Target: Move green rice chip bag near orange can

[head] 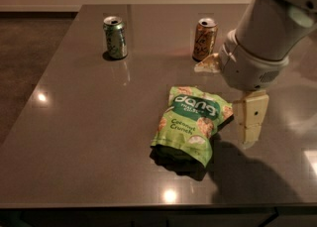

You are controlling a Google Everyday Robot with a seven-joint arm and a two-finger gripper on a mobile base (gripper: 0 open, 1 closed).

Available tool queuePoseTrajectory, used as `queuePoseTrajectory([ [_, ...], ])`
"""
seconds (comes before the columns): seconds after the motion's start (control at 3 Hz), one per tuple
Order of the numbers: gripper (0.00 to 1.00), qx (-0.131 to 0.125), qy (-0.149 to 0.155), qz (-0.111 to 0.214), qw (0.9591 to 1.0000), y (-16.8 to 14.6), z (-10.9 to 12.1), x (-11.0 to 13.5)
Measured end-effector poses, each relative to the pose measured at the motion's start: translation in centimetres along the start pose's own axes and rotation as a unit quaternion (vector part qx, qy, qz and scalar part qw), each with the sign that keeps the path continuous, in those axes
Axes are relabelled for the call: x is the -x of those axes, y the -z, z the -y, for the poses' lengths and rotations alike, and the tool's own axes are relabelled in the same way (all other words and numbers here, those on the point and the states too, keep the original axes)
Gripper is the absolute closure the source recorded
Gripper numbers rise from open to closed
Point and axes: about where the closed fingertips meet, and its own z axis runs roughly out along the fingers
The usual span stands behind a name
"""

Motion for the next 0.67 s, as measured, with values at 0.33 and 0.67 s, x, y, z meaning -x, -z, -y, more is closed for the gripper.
queuePoseTrajectory([
  [0.33, 0.00, 0.024, 0.049, 0.009, 0.9985, -2.6, -0.3, 1.8],
  [0.67, 0.00, 0.035, 0.074, 0.016, 0.9965, -4.2, -0.4, 2.9],
])
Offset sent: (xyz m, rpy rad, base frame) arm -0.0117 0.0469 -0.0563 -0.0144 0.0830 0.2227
